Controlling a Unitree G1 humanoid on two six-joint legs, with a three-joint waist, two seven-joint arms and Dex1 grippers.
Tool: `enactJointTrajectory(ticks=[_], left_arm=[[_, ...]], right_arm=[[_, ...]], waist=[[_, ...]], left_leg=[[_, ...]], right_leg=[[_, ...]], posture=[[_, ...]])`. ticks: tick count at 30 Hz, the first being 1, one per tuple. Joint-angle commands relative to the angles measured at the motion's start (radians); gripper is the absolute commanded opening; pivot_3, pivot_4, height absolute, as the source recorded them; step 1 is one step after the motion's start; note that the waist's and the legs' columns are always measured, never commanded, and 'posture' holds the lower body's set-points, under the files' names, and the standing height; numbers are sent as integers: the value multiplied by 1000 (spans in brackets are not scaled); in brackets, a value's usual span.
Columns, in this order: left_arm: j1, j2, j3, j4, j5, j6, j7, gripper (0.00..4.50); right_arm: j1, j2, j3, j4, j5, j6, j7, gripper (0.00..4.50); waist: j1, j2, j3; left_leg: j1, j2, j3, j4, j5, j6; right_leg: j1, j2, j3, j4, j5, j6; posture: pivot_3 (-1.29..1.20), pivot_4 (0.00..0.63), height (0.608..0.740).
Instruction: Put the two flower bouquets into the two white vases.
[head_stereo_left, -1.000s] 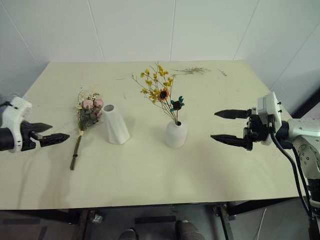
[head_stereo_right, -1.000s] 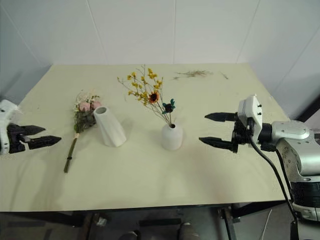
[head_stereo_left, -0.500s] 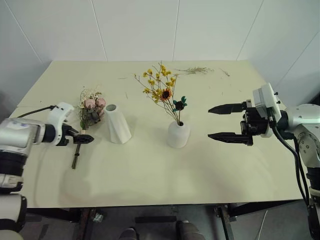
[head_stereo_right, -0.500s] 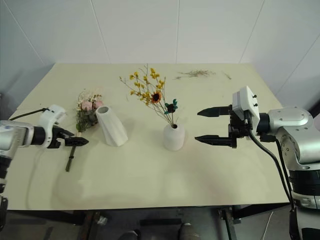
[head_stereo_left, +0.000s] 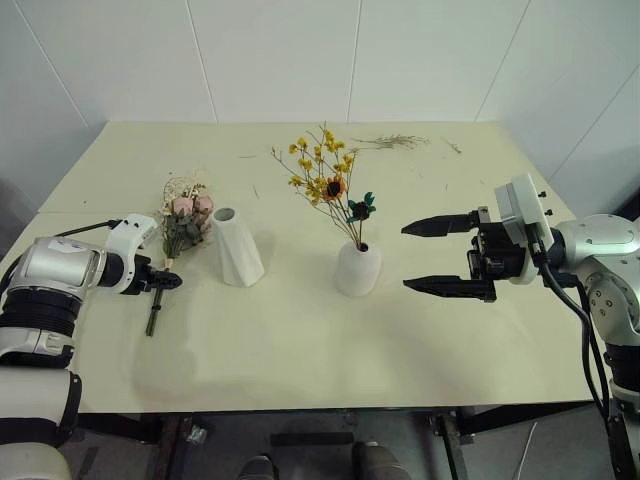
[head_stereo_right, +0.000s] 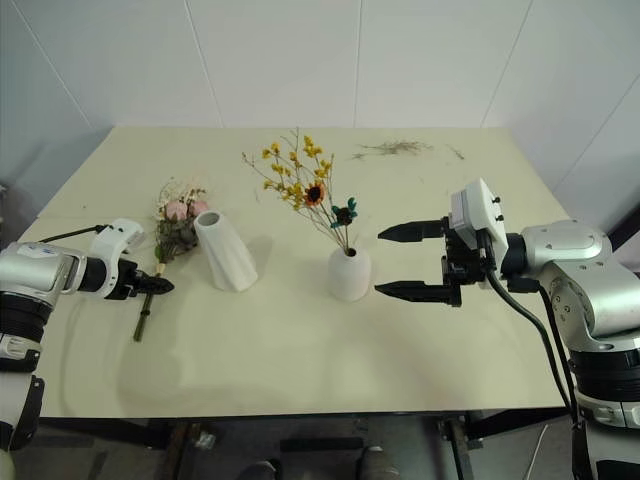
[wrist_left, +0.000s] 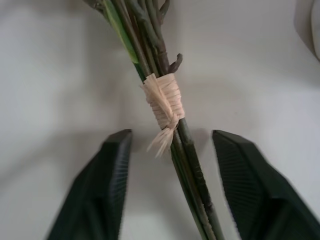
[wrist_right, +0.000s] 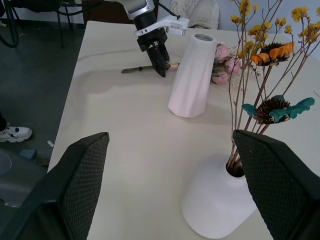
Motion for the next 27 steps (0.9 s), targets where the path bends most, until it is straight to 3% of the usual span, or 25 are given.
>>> enactJointTrajectory(ticks=[1,6,10,16,18,20,27], left_arm=[[-18,9,28,17,12,20,-1,1303],[-2,23,73,-27,-2,34,11,15],[27,21,141,-55,-14,27,53,15],[47,-52,354,-93,-105,-164,130,15],[38,-135,573,-121,-239,-361,156,15],[47,-189,696,-165,-331,-480,134,15],[128,-281,806,-416,-656,-427,-51,15]], right_arm=[[3,-15,-38,-41,29,2,-4,4196],[16,-3,-31,-28,10,-37,-8,4196],[17,15,-21,-8,-2,-57,-20,4196],[18,39,-13,15,-21,-82,-31,4196],[19,58,-6,22,-35,-93,-47,4196],[22,70,-5,30,-44,-104,-55,4196],[17,106,5,49,-64,-121,-82,4196]], waist=[[0,0,0],[1,0,0],[-2,0,0],[4,0,0],[11,-1,0],[21,-2,-1],[18,-3,-1]], left_leg=[[0,0,0,0,0,0],[0,0,0,0,0,0],[0,0,0,0,0,0],[0,0,0,1,0,0],[0,0,0,1,0,-1],[-1,0,0,2,1,-1],[0,0,1,1,1,-2]], right_leg=[[0,0,0,0,0,0],[0,0,0,0,0,0],[0,0,0,0,0,0],[0,0,0,1,0,0],[0,0,0,1,0,0],[0,-1,0,1,1,1],[0,-1,0,1,1,1]], posture=[[0,150,740],[0,150,740],[0,150,740],[0,150,740],[0,150,740],[0,150,740],[0,150,740]])
